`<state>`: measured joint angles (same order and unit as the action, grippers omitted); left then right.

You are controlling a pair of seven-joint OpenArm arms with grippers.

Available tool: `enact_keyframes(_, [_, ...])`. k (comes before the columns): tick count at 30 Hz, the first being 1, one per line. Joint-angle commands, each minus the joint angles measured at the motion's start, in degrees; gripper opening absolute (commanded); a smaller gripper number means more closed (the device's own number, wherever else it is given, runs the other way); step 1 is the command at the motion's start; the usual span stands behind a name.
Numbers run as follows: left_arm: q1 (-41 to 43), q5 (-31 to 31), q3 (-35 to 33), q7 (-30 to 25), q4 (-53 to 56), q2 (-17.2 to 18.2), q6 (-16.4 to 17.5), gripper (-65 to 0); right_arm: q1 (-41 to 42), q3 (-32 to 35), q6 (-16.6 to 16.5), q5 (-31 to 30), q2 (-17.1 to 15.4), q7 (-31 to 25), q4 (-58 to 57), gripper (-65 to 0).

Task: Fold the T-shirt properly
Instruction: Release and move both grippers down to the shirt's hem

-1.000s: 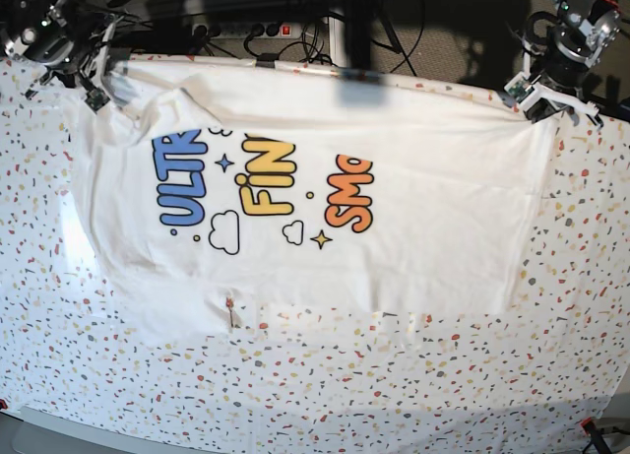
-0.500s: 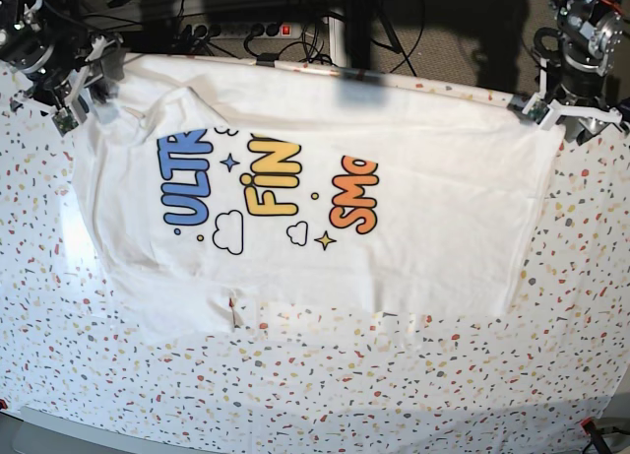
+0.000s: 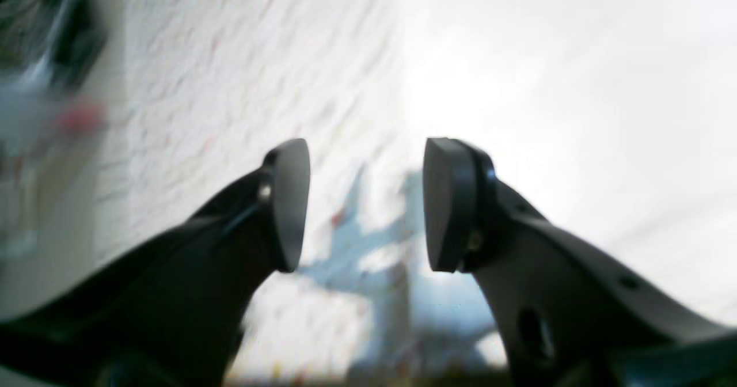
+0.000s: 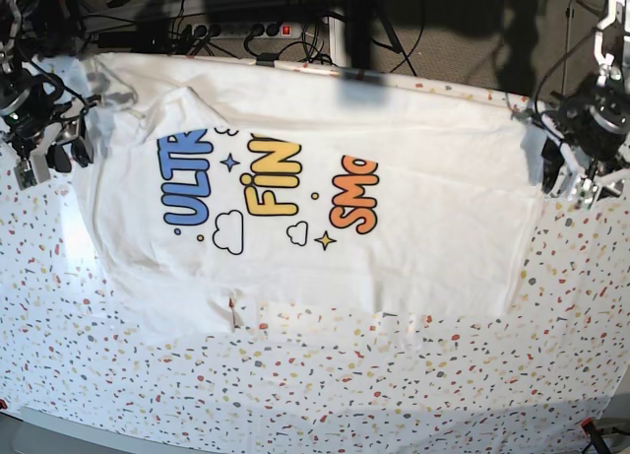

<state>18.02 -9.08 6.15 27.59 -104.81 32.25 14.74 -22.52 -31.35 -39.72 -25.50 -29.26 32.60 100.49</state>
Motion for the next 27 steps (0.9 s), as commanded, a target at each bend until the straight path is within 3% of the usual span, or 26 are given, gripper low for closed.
enact_keyframes(1, [-2.78,-1.97,0.55,-1.07,0.35,1.07,-0.15,-34.3,1.77,0.52,-0.11,-1.16,-1.03,0.15,-0.15,-42.3])
enact_keyframes(5, [-13.33,-6.58,0.55,-0.87,8.26,-1.68,1.79,-34.3,8.26,4.11,-0.09,-4.92,-1.05,5.86,-4.22,-42.3])
enact_keyframes(8, [-22.34,-10.60,0.55,1.09,17.66,-5.33,8.04,-34.3,12.35,5.49,-0.11,-6.47,-1.03,8.17,-6.29,-42.3])
enact_keyframes(13, [-37.97,-10.95,0.55,1.57,38.10,-9.03,9.81,-34.3,16.96,6.73,-0.11,-6.67,-0.39,12.79,-6.51,-42.3])
enact_keyframes(16, [-46.64,-10.91,0.55,1.99,50.75,-10.10,14.49,-34.3,17.77,6.73,-0.11,-6.69,-0.24,13.60,-6.51,-42.3])
enact_keyframes(21, [-58.99,-7.30,0.55,0.55,70.82,-10.69,15.28,-34.3,17.75,6.73,-0.09,-6.69,-0.09,14.23,-6.51,-42.3])
enact_keyframes(23, [-62.77,-5.62,0.55,-1.53,77.99,-10.99,17.51,-34.3,17.75,6.73,-0.09,-6.69,-0.11,14.21,-6.51,-42.3])
enact_keyframes(27, [-67.98,0.74,0.55,-7.39,89.37,-12.59,17.86,-34.3,17.75,6.73,-0.11,-6.69,-0.09,14.47,-6.51,-42.3])
